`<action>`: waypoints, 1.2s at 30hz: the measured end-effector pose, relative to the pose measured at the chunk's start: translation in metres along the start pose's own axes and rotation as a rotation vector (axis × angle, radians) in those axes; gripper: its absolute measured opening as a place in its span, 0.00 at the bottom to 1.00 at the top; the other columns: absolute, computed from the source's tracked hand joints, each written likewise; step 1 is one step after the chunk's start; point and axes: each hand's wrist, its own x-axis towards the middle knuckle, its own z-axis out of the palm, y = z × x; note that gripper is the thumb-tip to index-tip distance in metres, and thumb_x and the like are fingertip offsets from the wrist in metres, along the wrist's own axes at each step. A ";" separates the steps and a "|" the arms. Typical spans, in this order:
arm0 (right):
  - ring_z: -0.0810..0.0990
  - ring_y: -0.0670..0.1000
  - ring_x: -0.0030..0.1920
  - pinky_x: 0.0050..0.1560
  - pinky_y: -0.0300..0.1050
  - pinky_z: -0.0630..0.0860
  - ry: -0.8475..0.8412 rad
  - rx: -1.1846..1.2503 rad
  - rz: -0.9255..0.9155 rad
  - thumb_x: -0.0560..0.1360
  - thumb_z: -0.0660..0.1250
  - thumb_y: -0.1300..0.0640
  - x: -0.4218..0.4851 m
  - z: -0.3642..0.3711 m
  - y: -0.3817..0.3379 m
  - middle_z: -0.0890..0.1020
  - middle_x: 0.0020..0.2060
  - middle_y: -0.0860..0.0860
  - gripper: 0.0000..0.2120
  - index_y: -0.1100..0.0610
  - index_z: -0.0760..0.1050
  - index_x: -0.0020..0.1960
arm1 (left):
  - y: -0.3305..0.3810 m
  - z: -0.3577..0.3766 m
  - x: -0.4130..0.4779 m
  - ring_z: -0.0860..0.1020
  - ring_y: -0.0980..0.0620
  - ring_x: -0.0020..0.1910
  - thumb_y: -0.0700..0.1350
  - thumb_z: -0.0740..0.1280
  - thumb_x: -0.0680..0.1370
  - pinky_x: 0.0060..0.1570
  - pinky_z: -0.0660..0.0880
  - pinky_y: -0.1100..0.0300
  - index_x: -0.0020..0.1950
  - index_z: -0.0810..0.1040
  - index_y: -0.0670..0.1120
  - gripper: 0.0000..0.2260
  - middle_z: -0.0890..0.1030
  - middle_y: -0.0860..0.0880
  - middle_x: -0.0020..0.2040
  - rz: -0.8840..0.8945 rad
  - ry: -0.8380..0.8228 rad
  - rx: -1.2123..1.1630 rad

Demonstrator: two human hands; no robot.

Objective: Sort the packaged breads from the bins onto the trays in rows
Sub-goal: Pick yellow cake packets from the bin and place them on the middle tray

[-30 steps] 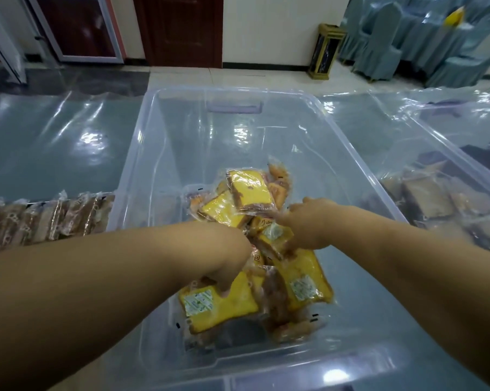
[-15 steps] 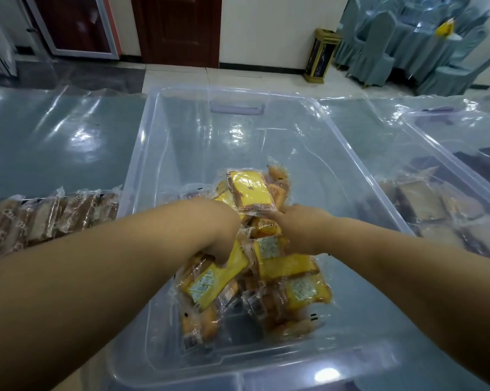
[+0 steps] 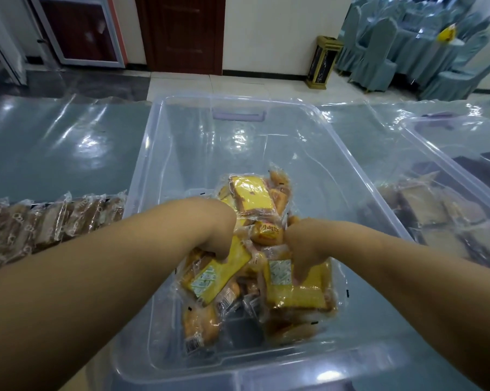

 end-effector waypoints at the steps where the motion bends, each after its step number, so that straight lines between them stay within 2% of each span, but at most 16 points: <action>1: 0.76 0.52 0.46 0.45 0.44 0.75 0.009 0.038 0.014 0.63 0.76 0.42 -0.004 -0.004 0.001 0.78 0.46 0.50 0.28 0.57 0.76 0.57 | -0.001 -0.002 -0.002 0.71 0.54 0.31 0.55 0.71 0.71 0.27 0.64 0.60 0.41 0.76 0.46 0.13 0.73 0.50 0.34 -0.003 0.016 -0.010; 4: 0.73 0.48 0.39 0.35 0.39 0.69 0.120 0.158 0.053 0.63 0.77 0.47 -0.021 -0.019 0.007 0.75 0.41 0.48 0.23 0.54 0.73 0.53 | -0.005 -0.009 -0.013 0.71 0.54 0.32 0.54 0.71 0.70 0.27 0.65 0.60 0.47 0.77 0.46 0.14 0.73 0.50 0.36 -0.024 0.117 -0.082; 6: 0.70 0.46 0.35 0.31 0.39 0.66 0.247 0.219 0.073 0.64 0.77 0.49 -0.036 -0.030 0.012 0.72 0.38 0.47 0.20 0.53 0.70 0.47 | -0.012 -0.011 -0.025 0.72 0.54 0.33 0.53 0.70 0.69 0.28 0.64 0.61 0.43 0.75 0.49 0.10 0.74 0.51 0.37 -0.057 0.275 -0.179; 9: 0.72 0.48 0.36 0.31 0.41 0.69 0.488 0.363 0.107 0.63 0.76 0.50 -0.060 -0.046 0.018 0.75 0.39 0.50 0.19 0.54 0.70 0.46 | -0.026 -0.014 -0.051 0.71 0.57 0.34 0.54 0.70 0.68 0.28 0.61 0.61 0.38 0.69 0.52 0.12 0.73 0.54 0.37 -0.125 0.568 -0.379; 12: 0.76 0.51 0.40 0.39 0.48 0.78 0.751 0.567 0.127 0.63 0.76 0.51 -0.084 -0.056 0.017 0.77 0.41 0.51 0.18 0.52 0.71 0.46 | -0.038 -0.013 -0.082 0.71 0.59 0.34 0.56 0.72 0.67 0.27 0.62 0.62 0.38 0.69 0.54 0.14 0.74 0.56 0.35 -0.136 0.857 -0.581; 14: 0.77 0.51 0.40 0.39 0.51 0.79 0.931 0.699 0.119 0.62 0.76 0.50 -0.100 -0.061 0.006 0.77 0.40 0.49 0.18 0.51 0.71 0.46 | -0.045 -0.010 -0.104 0.72 0.60 0.33 0.56 0.73 0.67 0.27 0.63 0.63 0.37 0.69 0.55 0.13 0.75 0.56 0.34 -0.134 1.028 -0.684; 19: 0.75 0.40 0.34 0.27 0.36 0.66 1.283 0.880 0.012 0.63 0.75 0.48 -0.146 -0.067 -0.055 0.75 0.36 0.41 0.17 0.46 0.68 0.42 | -0.066 0.008 -0.174 0.74 0.60 0.34 0.60 0.71 0.66 0.29 0.68 0.63 0.39 0.70 0.56 0.13 0.76 0.56 0.35 -0.135 1.309 -0.826; 21: 0.76 0.37 0.34 0.26 0.31 0.66 1.362 0.953 -0.059 0.64 0.75 0.48 -0.163 -0.066 -0.090 0.76 0.36 0.41 0.16 0.45 0.68 0.41 | -0.080 0.023 -0.209 0.77 0.58 0.35 0.64 0.69 0.64 0.32 0.75 0.57 0.41 0.72 0.57 0.15 0.77 0.56 0.36 -0.125 1.377 -0.915; 23: 0.77 0.38 0.35 0.29 0.31 0.68 1.403 1.030 -0.113 0.64 0.76 0.47 -0.176 -0.063 -0.128 0.77 0.38 0.41 0.16 0.44 0.69 0.43 | -0.098 0.044 -0.245 0.79 0.55 0.38 0.66 0.69 0.62 0.37 0.79 0.48 0.43 0.73 0.60 0.16 0.79 0.56 0.39 -0.127 1.418 -0.991; 25: 0.78 0.39 0.36 0.31 0.33 0.70 1.409 1.094 -0.175 0.64 0.76 0.46 -0.186 -0.058 -0.171 0.78 0.39 0.41 0.16 0.43 0.70 0.43 | -0.118 0.070 -0.281 0.80 0.52 0.40 0.66 0.69 0.62 0.39 0.80 0.45 0.45 0.74 0.60 0.17 0.80 0.55 0.40 -0.158 1.431 -1.025; 30: 0.78 0.34 0.37 0.27 0.27 0.71 1.328 1.215 -0.301 0.63 0.77 0.49 -0.193 -0.041 -0.284 0.80 0.36 0.42 0.15 0.46 0.73 0.42 | -0.162 0.152 -0.364 0.79 0.57 0.36 0.61 0.73 0.65 0.34 0.80 0.49 0.44 0.75 0.58 0.14 0.80 0.55 0.37 -0.287 1.395 -0.995; 33: 0.79 0.37 0.36 0.29 0.29 0.72 1.198 1.251 -0.354 0.62 0.78 0.49 -0.181 -0.027 -0.345 0.81 0.36 0.44 0.15 0.47 0.74 0.43 | -0.186 0.205 -0.398 0.80 0.55 0.37 0.61 0.73 0.63 0.34 0.80 0.50 0.41 0.75 0.57 0.13 0.81 0.54 0.37 -0.372 1.315 -1.059; 36: 0.79 0.37 0.34 0.28 0.29 0.72 1.076 1.266 -0.392 0.61 0.79 0.52 -0.162 -0.015 -0.397 0.81 0.34 0.44 0.15 0.49 0.74 0.42 | -0.209 0.253 -0.416 0.80 0.57 0.37 0.56 0.74 0.65 0.36 0.81 0.50 0.43 0.76 0.60 0.10 0.82 0.56 0.38 -0.435 1.236 -1.132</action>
